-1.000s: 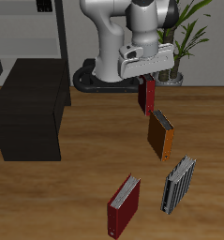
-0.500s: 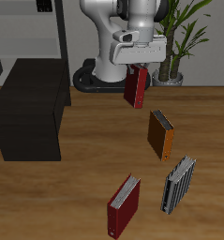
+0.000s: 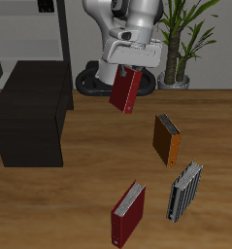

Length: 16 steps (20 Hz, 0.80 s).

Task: Place the left red book in the top region of the shelf

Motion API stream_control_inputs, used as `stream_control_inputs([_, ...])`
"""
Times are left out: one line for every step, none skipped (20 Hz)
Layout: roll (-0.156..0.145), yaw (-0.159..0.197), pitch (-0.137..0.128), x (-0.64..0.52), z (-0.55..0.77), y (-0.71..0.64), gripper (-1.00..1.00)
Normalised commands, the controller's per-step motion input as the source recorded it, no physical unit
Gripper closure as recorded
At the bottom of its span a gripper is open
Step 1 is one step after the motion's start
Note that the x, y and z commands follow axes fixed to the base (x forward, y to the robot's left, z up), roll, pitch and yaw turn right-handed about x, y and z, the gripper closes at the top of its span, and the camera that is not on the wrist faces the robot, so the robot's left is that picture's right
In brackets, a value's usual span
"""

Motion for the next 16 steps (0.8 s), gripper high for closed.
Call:
stream_control_inputs([-0.093, 0.083, 0.025, 0.38, 0.09, -0.37, 1.00])
stream_control_inputs([-0.228, 0.001, -0.009, 0.27, 0.08, -0.38, 1.00])
stream_control_inputs([-0.132, 0.058, -0.046, 0.24, 0.06, -0.23, 1.00])
stream_control_inputs([-0.209, 0.007, 0.001, 0.40, 0.16, -0.52, 1.00])
stream_control_inputs([-0.124, 0.065, -0.022, 0.35, 0.14, -0.33, 1.00])
stream_control_inputs([-0.252, -0.015, -0.053, 0.37, 0.17, -0.44, 1.00])
stream_control_inputs([-0.214, -0.022, -0.029, 0.31, 0.13, -0.38, 1.00])
stream_control_inputs([-0.090, 0.060, -0.048, 0.25, 0.09, -0.26, 1.00])
stream_control_inputs([-0.244, -0.054, 0.034, 0.23, 0.03, -0.38, 1.00])
stream_control_inputs([-0.098, 0.015, -0.054, 0.11, 0.06, -0.14, 1.00])
stream_control_inputs([-0.247, 0.012, -0.051, 0.41, 0.03, -0.31, 1.00])
stream_control_inputs([-0.097, 0.047, -0.004, 0.26, -0.01, -0.14, 1.00])
stream_control_inputs([0.000, 0.000, 0.000, 0.00, 0.00, 0.00, 1.00])
stream_control_inputs([-0.290, -0.072, 0.112, 0.44, -0.05, -0.27, 1.00])
stream_control_inputs([-0.131, 0.002, -0.011, 0.19, -0.05, 0.05, 1.00])
stream_control_inputs([-0.109, -0.028, 0.124, 0.32, -0.10, -0.04, 1.00])
